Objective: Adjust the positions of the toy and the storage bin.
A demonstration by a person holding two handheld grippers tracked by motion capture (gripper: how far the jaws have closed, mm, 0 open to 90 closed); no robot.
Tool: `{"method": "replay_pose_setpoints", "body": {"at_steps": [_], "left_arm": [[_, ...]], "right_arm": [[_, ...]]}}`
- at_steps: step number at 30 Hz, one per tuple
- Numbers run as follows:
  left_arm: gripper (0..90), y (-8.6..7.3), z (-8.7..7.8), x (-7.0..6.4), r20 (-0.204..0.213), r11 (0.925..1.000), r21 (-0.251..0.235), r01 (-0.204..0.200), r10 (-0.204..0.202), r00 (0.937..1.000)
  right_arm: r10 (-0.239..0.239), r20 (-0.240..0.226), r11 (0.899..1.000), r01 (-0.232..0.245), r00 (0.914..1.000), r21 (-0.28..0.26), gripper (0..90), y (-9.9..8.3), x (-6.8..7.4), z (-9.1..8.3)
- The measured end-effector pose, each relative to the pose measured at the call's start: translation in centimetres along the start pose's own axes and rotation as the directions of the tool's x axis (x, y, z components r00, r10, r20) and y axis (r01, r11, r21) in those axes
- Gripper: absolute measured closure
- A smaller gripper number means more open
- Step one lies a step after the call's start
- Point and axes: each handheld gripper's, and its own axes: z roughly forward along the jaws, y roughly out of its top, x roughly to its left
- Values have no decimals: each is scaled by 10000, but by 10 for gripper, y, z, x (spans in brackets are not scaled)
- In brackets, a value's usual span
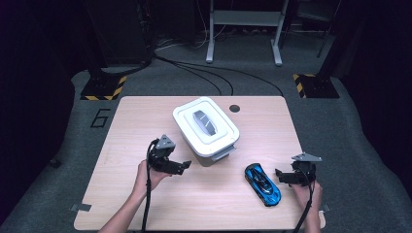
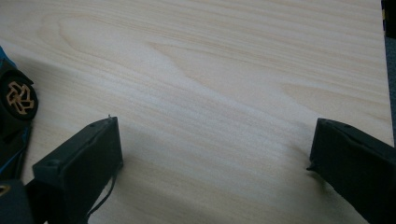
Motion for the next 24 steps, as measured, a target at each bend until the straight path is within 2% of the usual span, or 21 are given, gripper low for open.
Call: {"method": "replay_pose_setpoints", "body": {"at_steps": [1,2,3,4,5,6,7,9,10,11,12,13,14,15,17,18,19,24], "left_arm": [[77,-6,1,3,-29,9999,72,116,-116,9999],[70,-19,4,10,-104,9988,206,447,-445,9990],[61,-19,4,10,-104,9988,206,447,-445,9990],[53,-33,7,17,-212,9968,488,637,-627,9978],[50,-33,7,17,-212,9968,488,637,-627,9978],[44,-47,10,23,-471,9941,748,789,-755,9960],[37,-47,10,23,-471,9941,748,789,-755,9960],[31,-67,14,26,-864,9893,941,1118,-1037,9908],[29,-67,14,26,-864,9893,941,1118,-1037,9908],[26,-79,15,26,-1091,9882,1038,1125,-1011,9889],[25,-79,15,26,-1091,9882,1038,1125,-1011,9889],[20,-87,15,24,-1448,9897,1073,946,-786,9863],[20,-87,15,24,-1448,9897,1073,946,-786,9863],[20,-92,14,21,-1806,9924,996,721,-533,9821],[19,-93,13,20,-1858,9928,1004,661,-465,9815],[13,-98,12,18,-1907,9954,739,607,-456,9806],[12,-98,12,17,-1950,9953,629,736,-601,9790],[11,-99,11,17,-1940,9952,677,713,-570,9793]], "right_arm": [[-5,-2,10000,5,10000,1,14,0,0,0],[-6,-7,10000,6,10000,3,14,0,0,0],[-6,-7,10000,6,10000,3,14,0,0,0],[-11,-13,10000,11,10000,2,14,0,0,0],[-9,-16,10000,9,10000,4,14,0,0,0],[-7,-13,10000,7,10000,2,13,0,0,0],[7,-12,10000,-7,10000,3,13,0,0,0],[13,2,10000,-13,10000,-9,12,0,0,0],[13,2,10000,-13,10000,-9,12,0,0,0],[39,25,10000,-39,10000,-17,10,0,1,0],[39,25,10000,-39,10000,-17,10,0,1,0],[35,14,10000,-35,10000,-23,6,0,1,1],[35,14,10000,-35,10000,-23,6,0,1,1],[15,7,10000,-15,10000,-28,5,0,1,1],[9,-4,10000,-9,10000,-18,6,0,1,1],[61,-27,10000,-61,10000,-38,6,0,2,1],[118,16,9999,-118,9999,-87,6,0,3,1],[108,-5,9999,-108,9999,-76,2,0,2,1]]}}
